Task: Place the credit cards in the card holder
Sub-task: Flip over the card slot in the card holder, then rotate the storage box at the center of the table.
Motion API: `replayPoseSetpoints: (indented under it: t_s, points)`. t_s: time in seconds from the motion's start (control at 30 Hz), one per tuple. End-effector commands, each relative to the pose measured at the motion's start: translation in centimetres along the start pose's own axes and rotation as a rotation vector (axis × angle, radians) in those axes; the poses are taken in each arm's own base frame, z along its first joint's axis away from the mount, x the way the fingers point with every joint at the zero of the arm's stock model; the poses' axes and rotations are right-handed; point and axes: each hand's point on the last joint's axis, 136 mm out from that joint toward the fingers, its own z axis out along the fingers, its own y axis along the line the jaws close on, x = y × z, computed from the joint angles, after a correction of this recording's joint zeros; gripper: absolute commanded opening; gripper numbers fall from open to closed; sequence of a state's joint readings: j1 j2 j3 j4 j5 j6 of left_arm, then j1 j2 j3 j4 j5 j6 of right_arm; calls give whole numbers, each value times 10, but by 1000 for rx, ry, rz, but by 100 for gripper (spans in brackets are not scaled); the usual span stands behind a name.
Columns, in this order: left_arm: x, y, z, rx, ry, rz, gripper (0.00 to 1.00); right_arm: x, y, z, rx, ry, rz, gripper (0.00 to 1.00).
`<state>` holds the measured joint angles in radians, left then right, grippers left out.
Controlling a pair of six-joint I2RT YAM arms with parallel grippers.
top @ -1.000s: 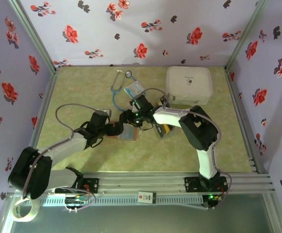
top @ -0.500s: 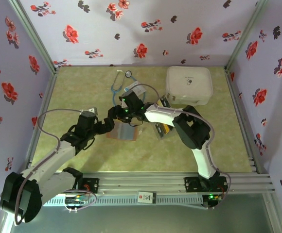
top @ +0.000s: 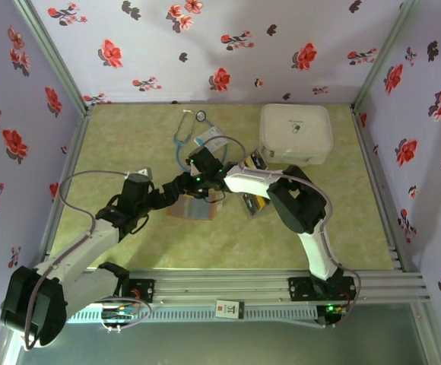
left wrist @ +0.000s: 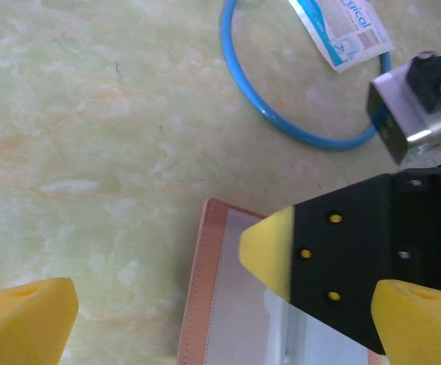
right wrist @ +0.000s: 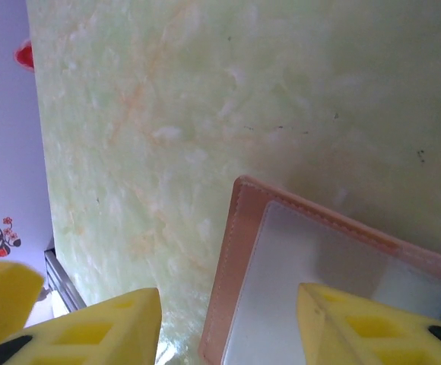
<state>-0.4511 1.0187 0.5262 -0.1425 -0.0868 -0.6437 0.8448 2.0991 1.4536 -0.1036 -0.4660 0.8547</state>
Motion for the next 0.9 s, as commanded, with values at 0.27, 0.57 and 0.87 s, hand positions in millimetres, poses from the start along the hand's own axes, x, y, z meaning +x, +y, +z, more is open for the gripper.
replayPoseSetpoints:
  t_s: [0.27,0.57,0.87]
  points:
    - [-9,1,11,-44,12,10,100,42,-34,-88,125,-58,-95,50]
    - [-11,-3,14,-45,24,19,100,96,-86,-117,219,-30,-67,50]
    - [-4,-6,20,-38,67,23,100,113,-130,-118,357,-6,-61,48]
